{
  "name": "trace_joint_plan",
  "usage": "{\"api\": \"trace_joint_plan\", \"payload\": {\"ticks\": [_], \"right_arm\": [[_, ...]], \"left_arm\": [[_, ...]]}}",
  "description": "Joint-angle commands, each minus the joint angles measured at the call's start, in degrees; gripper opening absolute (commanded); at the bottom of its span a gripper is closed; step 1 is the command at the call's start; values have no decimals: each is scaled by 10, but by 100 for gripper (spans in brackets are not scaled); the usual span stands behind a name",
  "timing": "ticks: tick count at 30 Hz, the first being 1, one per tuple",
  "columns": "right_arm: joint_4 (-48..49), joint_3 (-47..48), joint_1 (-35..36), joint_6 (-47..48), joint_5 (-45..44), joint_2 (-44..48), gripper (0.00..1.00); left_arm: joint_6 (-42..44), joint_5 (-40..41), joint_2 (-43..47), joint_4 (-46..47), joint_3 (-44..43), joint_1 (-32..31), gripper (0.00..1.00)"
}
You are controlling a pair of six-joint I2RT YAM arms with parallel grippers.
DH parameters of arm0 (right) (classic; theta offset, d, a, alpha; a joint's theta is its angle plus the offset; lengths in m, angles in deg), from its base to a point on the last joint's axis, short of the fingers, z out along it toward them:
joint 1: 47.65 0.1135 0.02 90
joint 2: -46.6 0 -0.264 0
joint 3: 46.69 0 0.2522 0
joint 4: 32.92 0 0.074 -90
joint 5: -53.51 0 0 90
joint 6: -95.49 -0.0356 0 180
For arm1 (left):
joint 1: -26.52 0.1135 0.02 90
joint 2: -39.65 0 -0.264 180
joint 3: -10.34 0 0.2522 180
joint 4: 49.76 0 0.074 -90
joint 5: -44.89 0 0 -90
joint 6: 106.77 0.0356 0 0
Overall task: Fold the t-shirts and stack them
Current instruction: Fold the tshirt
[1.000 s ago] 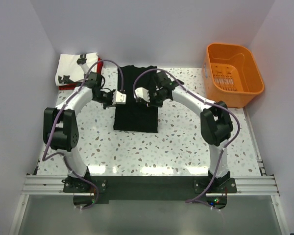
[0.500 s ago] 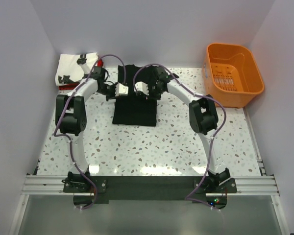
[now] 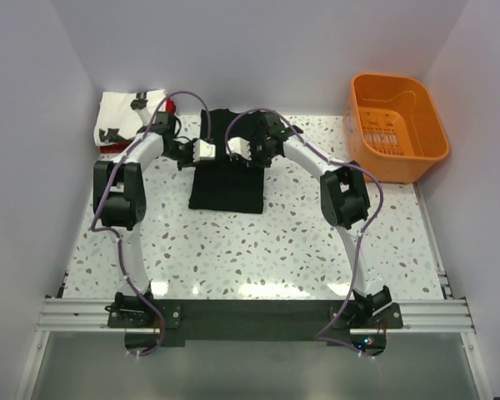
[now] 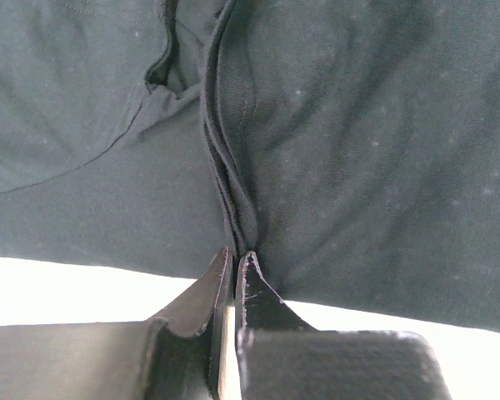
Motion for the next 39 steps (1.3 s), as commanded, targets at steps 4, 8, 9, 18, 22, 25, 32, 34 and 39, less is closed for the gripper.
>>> {"api": "trace_joint_plan", "payload": {"ticks": [4, 8, 9, 18, 22, 25, 32, 34, 39], "right_arm": [[88, 9, 1, -3, -11, -13, 0], [111, 10, 1, -31, -50, -10, 36], [115, 4, 0, -34, -66, -4, 50], [36, -112, -5, -68, -34, 169, 52], [3, -188, 23, -81, 2, 221, 40], [-20, -222, 51, -100, 20, 232, 30], [28, -296, 108, -155, 10, 217, 21], [54, -302, 110, -163, -2, 204, 25], [79, -309, 112, -156, -50, 170, 33]], "left_arm": [[-47, 21, -23, 62, -17, 9, 0], [-105, 69, -22, 125, -8, 10, 54], [-134, 76, -13, 143, -8, 11, 59], [-100, 19, 172, 124, 169, 58, 70], [-60, -24, 235, 97, 261, 56, 69], [-25, -28, 244, 56, 284, 48, 62], [0, -28, 248, 54, 333, 22, 56], [-4, -23, 247, 67, 349, 11, 56], [-22, -6, 234, 105, 364, -2, 57]]}}
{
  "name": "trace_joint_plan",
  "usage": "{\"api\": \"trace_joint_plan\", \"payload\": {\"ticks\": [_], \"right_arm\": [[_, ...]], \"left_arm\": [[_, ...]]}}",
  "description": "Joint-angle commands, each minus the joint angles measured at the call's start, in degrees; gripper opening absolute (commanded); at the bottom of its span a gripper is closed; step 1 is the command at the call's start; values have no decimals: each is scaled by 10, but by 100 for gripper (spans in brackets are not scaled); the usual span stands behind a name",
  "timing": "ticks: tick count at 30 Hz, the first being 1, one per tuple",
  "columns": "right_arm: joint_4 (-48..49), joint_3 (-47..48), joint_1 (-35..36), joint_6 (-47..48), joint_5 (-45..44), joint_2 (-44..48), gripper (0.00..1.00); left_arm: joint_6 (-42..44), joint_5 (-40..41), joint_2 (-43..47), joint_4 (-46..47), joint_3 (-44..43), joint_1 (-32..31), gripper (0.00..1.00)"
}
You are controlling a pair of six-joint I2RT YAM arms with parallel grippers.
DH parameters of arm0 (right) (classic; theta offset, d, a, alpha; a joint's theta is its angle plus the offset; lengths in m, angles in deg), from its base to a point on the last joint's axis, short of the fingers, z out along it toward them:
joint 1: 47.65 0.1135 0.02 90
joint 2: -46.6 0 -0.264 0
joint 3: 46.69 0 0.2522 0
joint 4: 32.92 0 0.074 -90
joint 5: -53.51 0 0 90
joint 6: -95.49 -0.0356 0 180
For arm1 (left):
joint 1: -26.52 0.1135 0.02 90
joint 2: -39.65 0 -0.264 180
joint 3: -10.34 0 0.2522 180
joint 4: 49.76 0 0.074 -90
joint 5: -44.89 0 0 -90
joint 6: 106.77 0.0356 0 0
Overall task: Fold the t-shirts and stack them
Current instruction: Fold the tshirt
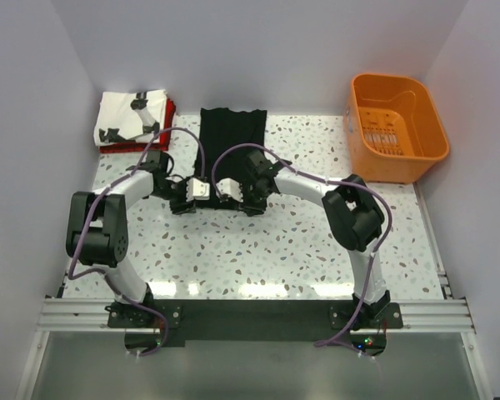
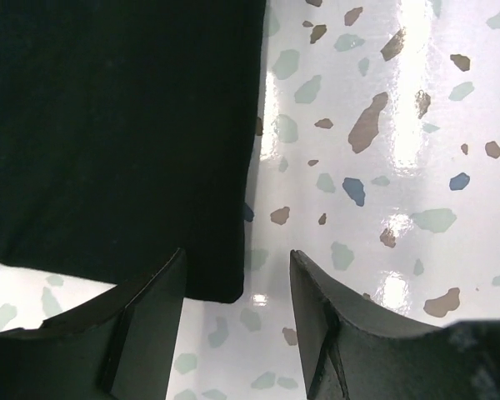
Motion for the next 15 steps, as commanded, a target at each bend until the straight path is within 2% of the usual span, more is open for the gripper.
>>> {"api": "trace_joint_plan", "payload": {"ticks": [1, 6, 8, 14, 15], "right_arm": [[33, 4, -5, -3, -35, -15, 32], [20, -6, -5, 17, -51, -22, 30], [19, -12, -6, 26, -61, -21, 29], [18, -20, -8, 40, -76, -25, 20], [16, -17, -9, 37, -76, -24, 21]], "left_arm": [[0, 2, -10, 33, 0, -5, 57], [19, 20, -35, 22, -7, -5, 57], [20, 28, -49, 18, -14, -5, 54], [25, 46, -72, 14, -32, -7, 26], [27, 46, -71, 14, -33, -8, 22]]}}
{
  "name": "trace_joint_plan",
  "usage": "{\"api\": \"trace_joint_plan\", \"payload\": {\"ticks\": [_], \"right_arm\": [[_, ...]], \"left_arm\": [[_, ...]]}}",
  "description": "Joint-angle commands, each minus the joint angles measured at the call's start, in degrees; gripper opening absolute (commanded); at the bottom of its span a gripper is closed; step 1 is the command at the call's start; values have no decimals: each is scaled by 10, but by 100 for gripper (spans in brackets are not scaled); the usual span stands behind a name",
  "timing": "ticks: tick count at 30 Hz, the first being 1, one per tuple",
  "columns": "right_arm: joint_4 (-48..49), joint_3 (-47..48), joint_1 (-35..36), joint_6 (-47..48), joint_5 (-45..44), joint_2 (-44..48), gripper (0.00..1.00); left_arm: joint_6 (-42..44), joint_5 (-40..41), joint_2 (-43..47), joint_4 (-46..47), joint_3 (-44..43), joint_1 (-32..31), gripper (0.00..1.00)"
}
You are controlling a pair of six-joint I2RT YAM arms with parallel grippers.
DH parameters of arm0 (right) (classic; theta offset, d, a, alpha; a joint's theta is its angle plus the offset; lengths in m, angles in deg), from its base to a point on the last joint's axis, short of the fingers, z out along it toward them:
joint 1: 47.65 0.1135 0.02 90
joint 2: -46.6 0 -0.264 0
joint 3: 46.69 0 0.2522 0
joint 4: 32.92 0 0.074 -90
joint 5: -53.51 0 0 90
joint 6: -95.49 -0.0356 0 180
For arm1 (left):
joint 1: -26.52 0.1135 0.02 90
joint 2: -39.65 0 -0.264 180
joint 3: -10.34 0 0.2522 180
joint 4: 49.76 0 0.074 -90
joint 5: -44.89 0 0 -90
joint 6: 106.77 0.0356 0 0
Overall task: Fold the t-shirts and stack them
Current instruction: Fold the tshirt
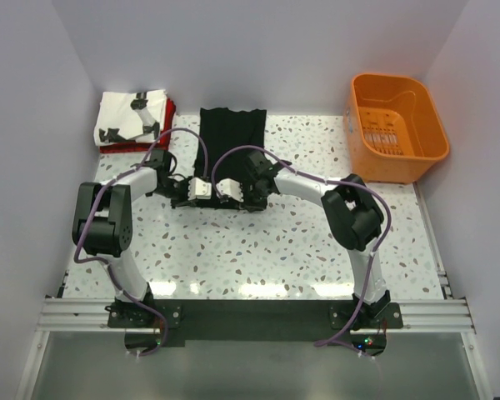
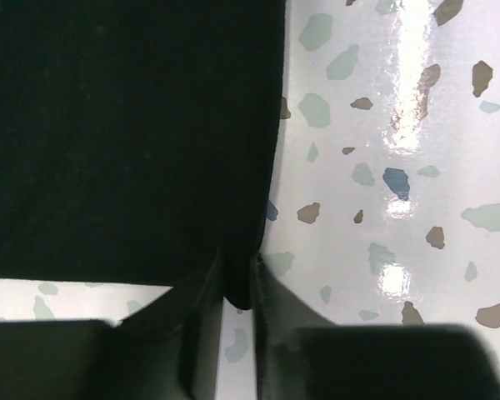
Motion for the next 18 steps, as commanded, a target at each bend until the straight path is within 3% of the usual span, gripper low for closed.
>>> {"api": "trace_joint_plan", "payload": {"ticks": [1, 5, 10, 18], "right_arm": [[-14, -9, -5, 13, -35, -7, 22], [-26, 6, -12, 2, -19, 26, 27], [-50, 0, -23, 8, -2, 54, 28], [-33, -13, -20, 13, -11, 16, 28]], "left_arm": [[22, 21, -12, -2, -9, -4, 16], [43, 21, -7, -22, -8, -5, 0], [50, 16, -1, -34, -2, -6, 0], [39, 15, 1, -27, 0, -6, 0]]}}
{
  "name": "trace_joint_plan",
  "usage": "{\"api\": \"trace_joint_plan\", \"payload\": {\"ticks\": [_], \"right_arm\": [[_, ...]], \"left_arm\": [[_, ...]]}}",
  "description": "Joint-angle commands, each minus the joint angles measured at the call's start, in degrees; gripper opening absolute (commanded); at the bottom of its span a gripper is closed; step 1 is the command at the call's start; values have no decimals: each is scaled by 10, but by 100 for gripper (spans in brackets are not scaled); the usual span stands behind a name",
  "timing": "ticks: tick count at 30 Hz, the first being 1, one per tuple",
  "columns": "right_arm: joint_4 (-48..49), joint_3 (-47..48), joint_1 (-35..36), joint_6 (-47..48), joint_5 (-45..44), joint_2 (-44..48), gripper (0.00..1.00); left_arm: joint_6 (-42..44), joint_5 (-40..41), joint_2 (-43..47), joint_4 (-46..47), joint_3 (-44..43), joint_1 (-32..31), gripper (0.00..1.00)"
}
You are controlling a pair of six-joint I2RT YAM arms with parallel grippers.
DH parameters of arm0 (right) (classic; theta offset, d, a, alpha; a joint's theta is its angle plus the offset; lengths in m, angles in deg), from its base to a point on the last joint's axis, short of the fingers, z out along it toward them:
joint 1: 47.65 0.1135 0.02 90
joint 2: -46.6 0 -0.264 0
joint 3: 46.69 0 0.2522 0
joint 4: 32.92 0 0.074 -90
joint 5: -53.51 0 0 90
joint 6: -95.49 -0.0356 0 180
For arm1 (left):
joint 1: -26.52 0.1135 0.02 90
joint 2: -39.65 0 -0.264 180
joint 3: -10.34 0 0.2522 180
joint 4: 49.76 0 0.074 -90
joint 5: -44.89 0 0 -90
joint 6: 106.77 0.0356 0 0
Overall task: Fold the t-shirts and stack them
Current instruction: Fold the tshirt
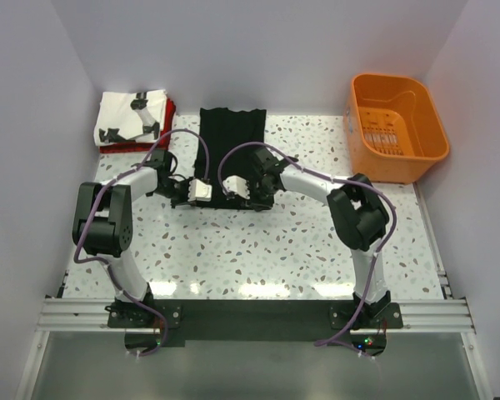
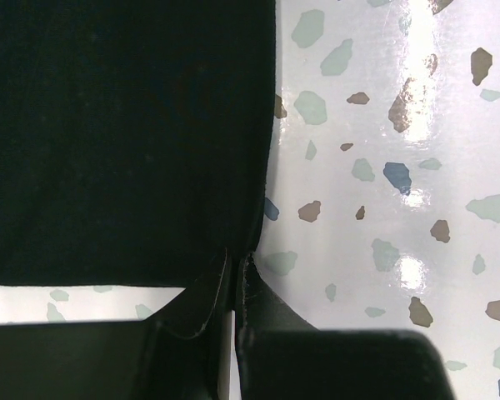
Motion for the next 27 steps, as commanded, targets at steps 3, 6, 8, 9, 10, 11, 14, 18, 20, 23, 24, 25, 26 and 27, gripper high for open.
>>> {"api": "trace_joint_plan", "payload": {"ticks": [3, 6, 8, 9, 10, 11, 14, 18, 20, 23, 24, 25, 26, 27], "right_arm": [[2, -12, 2, 18, -23, -11, 18], [-11, -11, -3, 20, -26, -7, 0], [-14, -10, -7, 17, -21, 5, 0], [-15, -9, -10, 17, -19, 13, 0], [-18, 2, -16, 13, -15, 28, 0], [-30, 10, -20, 10, -6, 36, 0], [-60, 53, -33, -1, 4, 57, 0], [-77, 79, -44, 8, 4, 82, 0], [-86, 91, -48, 8, 2, 93, 0], [-110, 102, -52, 12, 0, 111, 0], [-115, 96, -52, 14, 2, 117, 0], [-120, 90, -52, 14, 6, 125, 0], [-127, 80, -52, 14, 8, 134, 0], [-129, 55, -50, 13, 11, 155, 0]], "left_arm": [[0, 6, 3, -24, 1, -3, 0], [-9, -11, 8, -34, -4, -1, 0], [-23, -20, 18, -40, -8, -1, 0], [-27, -24, 21, -44, -16, 0, 0], [-34, -31, 31, -47, -21, 2, 0], [-44, -35, 35, -51, -35, 6, 0], [-62, -46, 50, -69, -71, 12, 0], [-79, -51, 71, -83, -106, 13, 0], [-82, -51, 78, -89, -117, 13, 0], [-81, -52, 102, -101, -113, 13, 0], [-77, -54, 116, -108, -108, 12, 0], [-73, -56, 125, -121, -103, 11, 0], [-68, -58, 135, -129, -87, 10, 0], [-62, -57, 154, -153, -78, 8, 0]]}}
